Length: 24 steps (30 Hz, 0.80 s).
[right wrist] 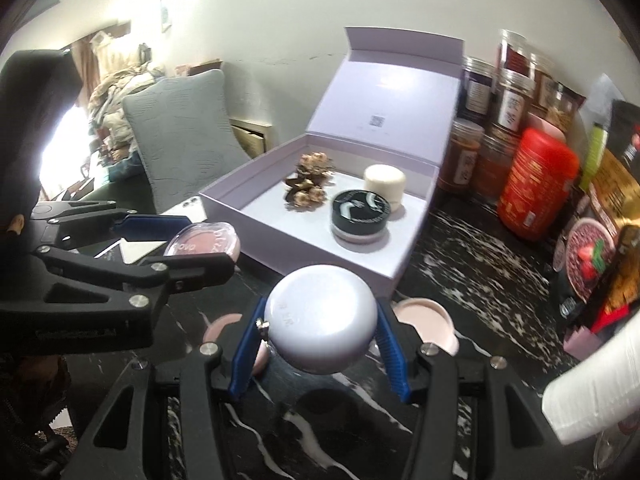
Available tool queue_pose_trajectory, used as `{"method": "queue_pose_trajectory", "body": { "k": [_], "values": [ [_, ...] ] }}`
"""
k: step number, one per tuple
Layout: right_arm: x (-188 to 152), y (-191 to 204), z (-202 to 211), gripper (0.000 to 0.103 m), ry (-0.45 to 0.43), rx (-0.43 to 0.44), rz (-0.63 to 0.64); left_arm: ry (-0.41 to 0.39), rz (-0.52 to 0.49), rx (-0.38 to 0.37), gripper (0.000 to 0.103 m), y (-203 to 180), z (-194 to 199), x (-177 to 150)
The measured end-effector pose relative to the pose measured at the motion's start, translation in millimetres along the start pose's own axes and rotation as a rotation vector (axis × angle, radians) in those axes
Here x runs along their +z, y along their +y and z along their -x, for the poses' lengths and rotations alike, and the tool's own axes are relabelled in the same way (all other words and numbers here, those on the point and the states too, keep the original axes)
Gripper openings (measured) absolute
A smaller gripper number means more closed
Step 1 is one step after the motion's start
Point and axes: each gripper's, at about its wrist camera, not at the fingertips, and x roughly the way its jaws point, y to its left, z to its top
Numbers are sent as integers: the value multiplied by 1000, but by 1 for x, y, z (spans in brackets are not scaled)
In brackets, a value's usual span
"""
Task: Organize objects
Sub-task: 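Carry the blush compact with the left tool while the right tool carries the dome item into the box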
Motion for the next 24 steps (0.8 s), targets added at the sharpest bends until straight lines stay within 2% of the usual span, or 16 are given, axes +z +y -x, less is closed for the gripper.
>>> {"method": "queue_pose_trajectory", "body": {
  "k": [11, 24],
  "values": [
    [29, 21, -5, 55, -22, 60, 68, -41, 17, 57, 54, 23, 14, 18],
    [62, 10, -29, 55, -17, 51, 96, -33, 10, 66, 54, 34, -13, 49]
  ]
}}
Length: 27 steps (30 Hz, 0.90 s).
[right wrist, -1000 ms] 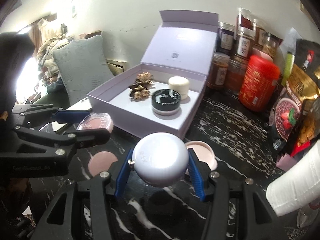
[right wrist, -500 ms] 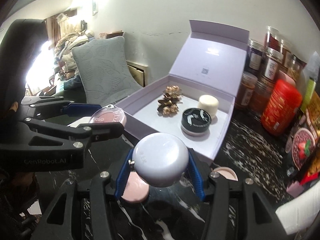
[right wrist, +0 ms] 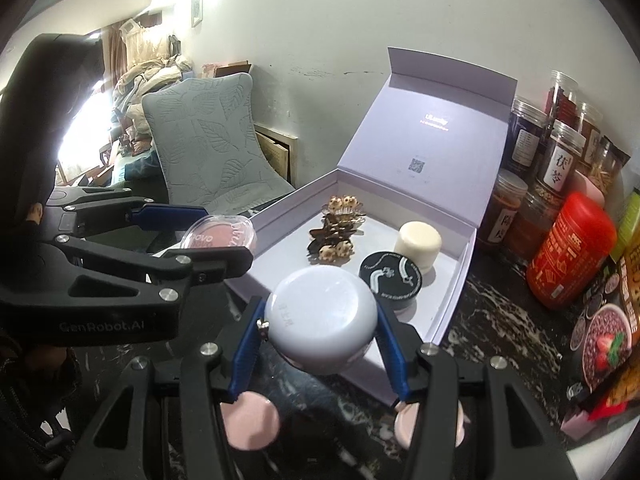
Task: Organize objects
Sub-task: 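Carry the blush compact with the left tool while the right tool carries the dome item into the box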
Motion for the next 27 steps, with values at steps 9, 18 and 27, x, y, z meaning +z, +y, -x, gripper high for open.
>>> {"method": "queue_pose_trajectory", "body": {
  "k": [9, 18, 27],
  "values": [
    [11, -25, -27, 55, 25, -12, -16, 50, 3, -14, 54, 5, -39, 14],
    [18, -47, -53, 55, 45, -10, -39, 81, 2, -22, 54, 7, -69, 24],
    [28, -65, -71, 55, 60, -22, -69, 81, 4, -28, 54, 12, -88, 39]
  ]
}}
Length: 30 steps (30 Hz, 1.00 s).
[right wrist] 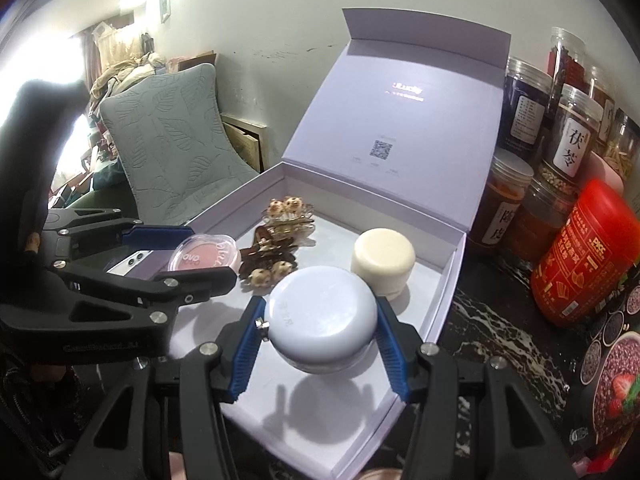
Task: Organize objects
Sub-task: 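Carry the blush compact with the left tool while the right tool carries the dome item into the box, then lower the blush compact into the box and open the left tool while the right tool releases the dome item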
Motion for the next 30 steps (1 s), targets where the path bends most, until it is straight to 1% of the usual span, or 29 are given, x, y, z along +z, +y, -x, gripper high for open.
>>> {"method": "queue_pose_trajectory", "body": {
  "k": [7, 15, 17, 24, 30],
  "values": [
    [18, -14, -14, 55, -1, -13, -15, -15, 8, 0, 54, 4, -11, 20],
    [36, -29, -30, 55, 3, -15, -34, -23, 12, 23, 54, 13, -26, 51],
    [41, -32, -36, 55, 11, -27, -30, -16, 1, 30, 54, 14, -31, 57],
    [54, -46, -52, 55, 22, -29, -48, 14, -3, 12, 54, 17, -51, 77],
    [59, -63, -62, 55, 24, -15, -99, 34, 3, 22, 54, 21, -61, 79]
  ]
}}
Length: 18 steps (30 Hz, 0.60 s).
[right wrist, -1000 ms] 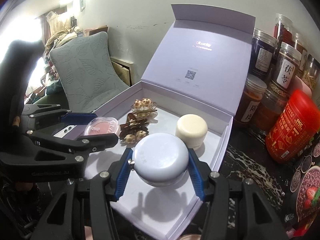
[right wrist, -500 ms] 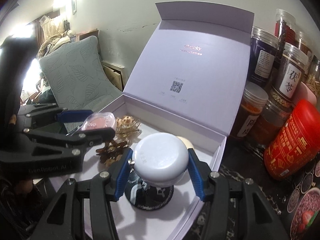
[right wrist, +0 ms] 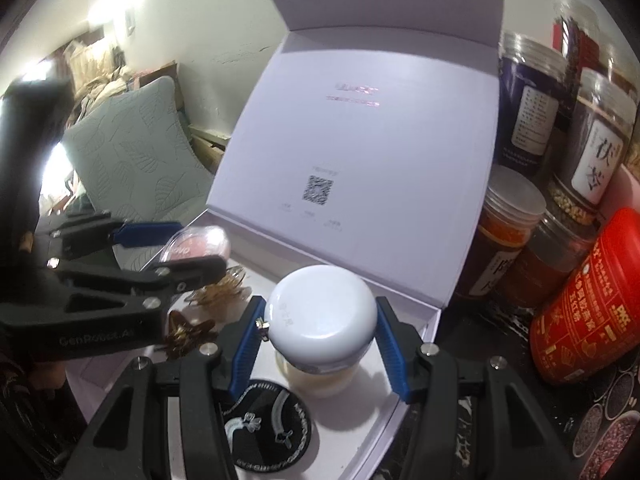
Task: Organize objects
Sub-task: 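Lower the blush compact into the box and open the left tool while the right tool releases the dome item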
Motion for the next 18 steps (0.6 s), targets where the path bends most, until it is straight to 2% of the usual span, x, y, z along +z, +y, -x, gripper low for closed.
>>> {"method": "queue_pose_trajectory", "body": {
  "k": [6, 18],
  "values": [
    [-5, -4, -13, 55, 26, 5, 4, 20, 0, -6, 54, 1, -8, -3],
    [-8, 0, -15, 55, 17, 25, 8, 50, 10, -22, 54, 2, -18, -8]
  ]
}}
